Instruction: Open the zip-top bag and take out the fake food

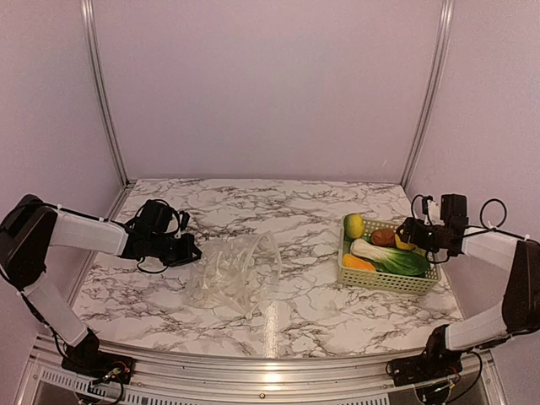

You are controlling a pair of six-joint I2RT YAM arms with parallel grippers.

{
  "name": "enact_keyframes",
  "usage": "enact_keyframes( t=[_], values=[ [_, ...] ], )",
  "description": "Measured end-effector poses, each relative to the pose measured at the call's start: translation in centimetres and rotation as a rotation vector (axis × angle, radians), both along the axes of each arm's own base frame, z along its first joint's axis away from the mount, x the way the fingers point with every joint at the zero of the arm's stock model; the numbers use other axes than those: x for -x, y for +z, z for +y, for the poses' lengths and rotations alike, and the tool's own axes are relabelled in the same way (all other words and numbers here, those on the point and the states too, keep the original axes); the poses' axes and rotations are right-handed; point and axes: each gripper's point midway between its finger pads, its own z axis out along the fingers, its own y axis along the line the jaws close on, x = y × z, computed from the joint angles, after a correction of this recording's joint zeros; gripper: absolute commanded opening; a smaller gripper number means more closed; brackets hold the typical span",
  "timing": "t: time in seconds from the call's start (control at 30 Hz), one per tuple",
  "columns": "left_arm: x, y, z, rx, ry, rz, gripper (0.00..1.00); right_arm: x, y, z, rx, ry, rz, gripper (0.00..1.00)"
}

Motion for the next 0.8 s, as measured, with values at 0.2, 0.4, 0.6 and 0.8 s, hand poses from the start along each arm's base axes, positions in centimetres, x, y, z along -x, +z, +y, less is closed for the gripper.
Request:
enact_keyframes(
  t=[0.2,0.4,0.6,0.8],
  values=[
    [-0.1,0.8,-0.1,0.008,-0.007,-0.021,0.00,-0.3,3.2,1.2,-0.011,0.063,-0.073,0.81],
    [-0.1,1.6,-0.3,0.028,-0.014,-0.039,0.00,-0.5,7.0,6.4,-0.040,0.211,-0.161,0.78],
    [-0.2,1.8,-0.5,0.051,-0.006,-0.043,0.00,0.7,9.4,15.1,-0.127,0.420,-0.208,0.76],
    [0.1,1.4,-0.5,0.071,0.006,-0.032,0.00,3.8,8.9,25.0,-0.226,0.644,-0.177,0.75]
  ],
)
